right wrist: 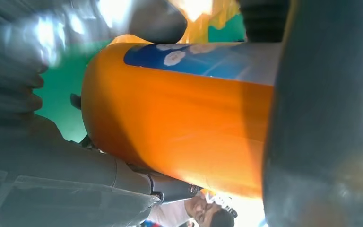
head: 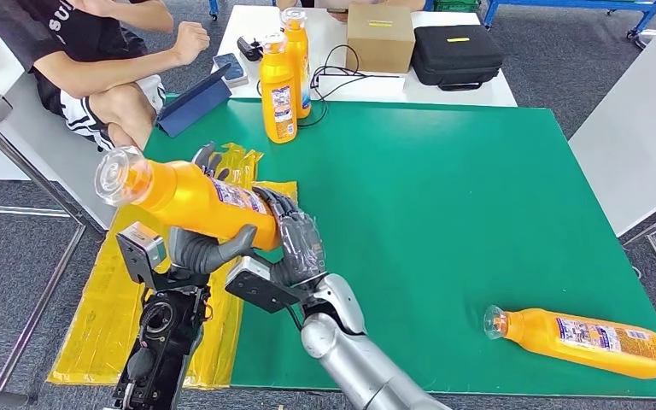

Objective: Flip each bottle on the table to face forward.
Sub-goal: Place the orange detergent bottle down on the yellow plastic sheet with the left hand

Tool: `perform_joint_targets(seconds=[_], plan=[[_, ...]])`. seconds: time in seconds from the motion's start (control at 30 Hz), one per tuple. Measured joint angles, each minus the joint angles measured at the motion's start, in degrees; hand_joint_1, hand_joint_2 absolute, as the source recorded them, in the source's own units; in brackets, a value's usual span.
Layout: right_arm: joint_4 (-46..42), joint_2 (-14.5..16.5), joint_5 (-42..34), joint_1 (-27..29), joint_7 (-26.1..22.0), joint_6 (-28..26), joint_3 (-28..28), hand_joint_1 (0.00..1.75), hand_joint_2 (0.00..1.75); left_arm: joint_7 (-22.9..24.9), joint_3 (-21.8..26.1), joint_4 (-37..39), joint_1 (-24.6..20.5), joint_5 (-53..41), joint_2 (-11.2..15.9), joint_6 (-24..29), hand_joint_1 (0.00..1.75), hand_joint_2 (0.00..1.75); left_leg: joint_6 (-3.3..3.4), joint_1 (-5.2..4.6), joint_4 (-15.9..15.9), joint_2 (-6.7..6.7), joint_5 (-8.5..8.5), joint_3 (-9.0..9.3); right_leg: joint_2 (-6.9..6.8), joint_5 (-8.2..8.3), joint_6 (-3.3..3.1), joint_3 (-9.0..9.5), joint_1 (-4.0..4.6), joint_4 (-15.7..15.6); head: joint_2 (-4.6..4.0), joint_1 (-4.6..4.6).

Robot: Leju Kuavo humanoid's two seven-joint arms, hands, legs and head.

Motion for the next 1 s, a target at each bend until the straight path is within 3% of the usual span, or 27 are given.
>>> perform_joint_targets(seconds=[0.2,0.23,0.33,0.5,1.0], plan=[[0.0,-0.1,-4.3,0.4,0.1,2.6,2.8,1.75,1.75,0.1,-0.1,0.0,0.8,1.3,0.0,0.4,0.00,1.75,0.00,0.01,0.0,0.01,0.00,0.00,0.00,0.00,0.00,-0.01,0.01,0.0,0.00,-0.01],[0.0,-0.2,-4.6,0.4,0.6,2.6,3.3,1.75,1.75,0.2,-0.1,-0.1,1.0,1.6,0.0,0.6,0.13,1.75,0.00,0.01,0.0,0.01,0.00,0.00,0.00,0.00,0.00,-0.02,0.02,0.0,0.00,-0.01],[0.1,-0.4,-5.1,0.3,1.6,2.6,5.0,1.75,1.75,0.3,0.2,-0.7,2.0,3.0,0.2,1.0,0.87,1.75,0.00,0.02,0.0,0.03,0.00,0.00,0.01,-0.01,-0.01,-0.02,0.02,0.0,0.00,-0.01],[0.6,-0.6,-6.1,0.0,2.0,2.6,7.4,1.75,1.75,0.1,0.8,-2.1,3.6,5.3,0.4,1.0,1.74,1.75,0.00,0.03,0.0,0.02,0.00,0.00,0.01,-0.01,-0.01,-0.04,0.02,0.0,0.00,0.00],[1.4,-0.6,-8.3,-0.7,0.0,2.1,8.5,1.75,1.75,-0.6,0.9,-2.9,4.0,6.3,1.0,1.5,1.75,1.75,0.00,0.01,0.0,0.02,0.00,-0.01,0.01,0.00,-0.01,-0.04,0.01,0.0,0.00,-0.01]])
